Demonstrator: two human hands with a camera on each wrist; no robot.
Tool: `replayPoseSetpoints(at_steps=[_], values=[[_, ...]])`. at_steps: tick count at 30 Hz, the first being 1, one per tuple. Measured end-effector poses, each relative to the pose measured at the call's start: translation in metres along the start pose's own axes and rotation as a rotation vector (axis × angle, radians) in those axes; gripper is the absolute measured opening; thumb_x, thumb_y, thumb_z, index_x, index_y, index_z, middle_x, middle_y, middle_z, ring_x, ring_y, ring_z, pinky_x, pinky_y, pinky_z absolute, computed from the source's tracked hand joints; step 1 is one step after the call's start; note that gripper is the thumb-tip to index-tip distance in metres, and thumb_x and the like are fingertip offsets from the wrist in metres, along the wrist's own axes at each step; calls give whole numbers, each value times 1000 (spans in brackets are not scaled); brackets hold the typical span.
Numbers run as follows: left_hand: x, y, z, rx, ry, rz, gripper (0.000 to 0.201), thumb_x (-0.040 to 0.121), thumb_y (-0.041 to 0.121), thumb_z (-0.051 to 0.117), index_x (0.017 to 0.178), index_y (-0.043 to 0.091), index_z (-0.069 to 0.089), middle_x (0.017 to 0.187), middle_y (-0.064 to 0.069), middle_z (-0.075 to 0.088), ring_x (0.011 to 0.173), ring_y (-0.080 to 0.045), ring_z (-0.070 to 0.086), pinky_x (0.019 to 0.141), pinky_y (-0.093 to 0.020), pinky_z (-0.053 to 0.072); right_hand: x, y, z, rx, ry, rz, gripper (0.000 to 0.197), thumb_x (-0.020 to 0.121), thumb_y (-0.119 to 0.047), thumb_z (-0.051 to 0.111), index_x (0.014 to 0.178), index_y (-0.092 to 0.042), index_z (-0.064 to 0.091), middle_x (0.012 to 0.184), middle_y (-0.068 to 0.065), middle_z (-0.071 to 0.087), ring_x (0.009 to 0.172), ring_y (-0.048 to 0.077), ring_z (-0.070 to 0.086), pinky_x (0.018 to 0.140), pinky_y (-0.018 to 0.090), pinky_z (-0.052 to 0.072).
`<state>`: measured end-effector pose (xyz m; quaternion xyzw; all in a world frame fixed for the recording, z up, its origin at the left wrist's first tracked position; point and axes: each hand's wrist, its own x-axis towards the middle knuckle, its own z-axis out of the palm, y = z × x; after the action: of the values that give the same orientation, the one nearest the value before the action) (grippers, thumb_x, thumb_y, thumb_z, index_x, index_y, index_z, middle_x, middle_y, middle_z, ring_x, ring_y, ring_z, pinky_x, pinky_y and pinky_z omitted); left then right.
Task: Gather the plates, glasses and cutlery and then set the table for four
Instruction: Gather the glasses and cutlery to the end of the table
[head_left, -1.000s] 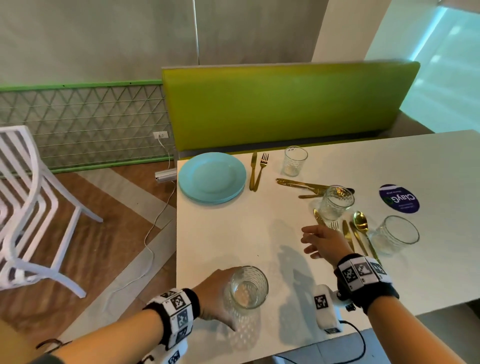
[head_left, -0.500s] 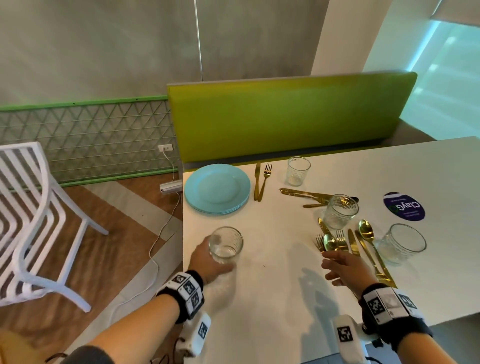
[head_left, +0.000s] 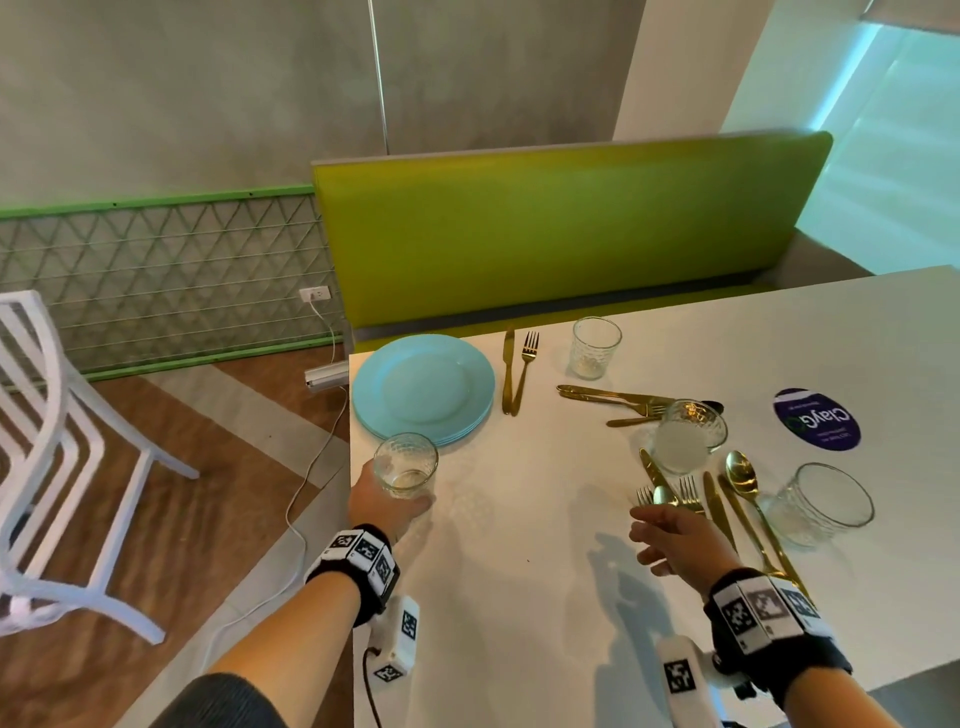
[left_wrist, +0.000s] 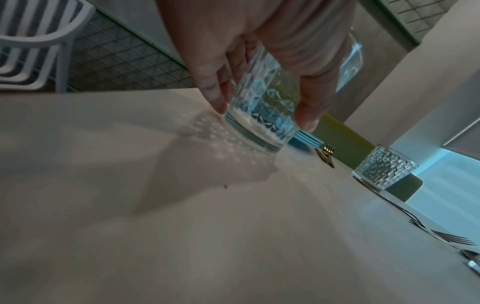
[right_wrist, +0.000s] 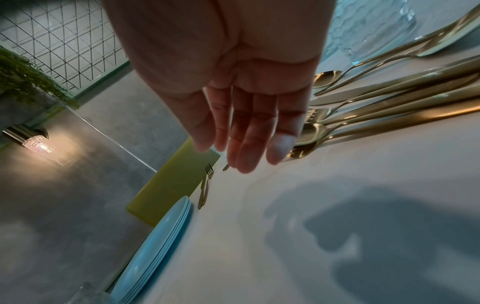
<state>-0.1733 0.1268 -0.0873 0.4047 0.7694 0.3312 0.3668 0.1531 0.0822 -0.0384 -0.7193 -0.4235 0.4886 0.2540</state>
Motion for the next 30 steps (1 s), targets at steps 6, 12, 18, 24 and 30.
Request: replayPoseSetpoints(at_steps=[6,12,18,24,30], values=[[2,5,-12,-91,-121,55,125,22,55,90,130,10,45,129,-12,56,122,-30,52,101,-43,46,22,-28,8,-55,-34,-11,19,90,-8,59,108,-13,59,85,4,66,67,16,61,63,26,51],[-11,55,-47,-246,-62,258,138,16,75,76,137,34,26,147,-6,32,131,-18,35,105,-38,33,84,-73,20,-27,53,3,41,87,-13,64,126,-9,53,95,6,63,79,22,60,74,33,54],[13,108,-44,-279,-52,325,152,16,81,70,146,20,18,144,-3,36,122,-8,34,98,-27,30,171,-120,18,-16,310,45,86,72,-25,78,142,-11,30,136,16,50,119,33,54,100,41,45],[31,109,-36,-243,-18,304,148,18,83,68,143,19,25,125,5,44,116,-11,42,101,-26,31,228,-122,19,24,378,81,102,67,-17,82,146,-8,18,145,17,38,133,34,39,109,43,37],[37,101,-42,-259,24,304,145,20,82,70,142,17,27,125,2,49,116,-12,47,100,-24,34,250,-115,23,46,379,-10,95,66,-13,83,142,-12,27,141,14,45,131,33,42,107,39,36]])
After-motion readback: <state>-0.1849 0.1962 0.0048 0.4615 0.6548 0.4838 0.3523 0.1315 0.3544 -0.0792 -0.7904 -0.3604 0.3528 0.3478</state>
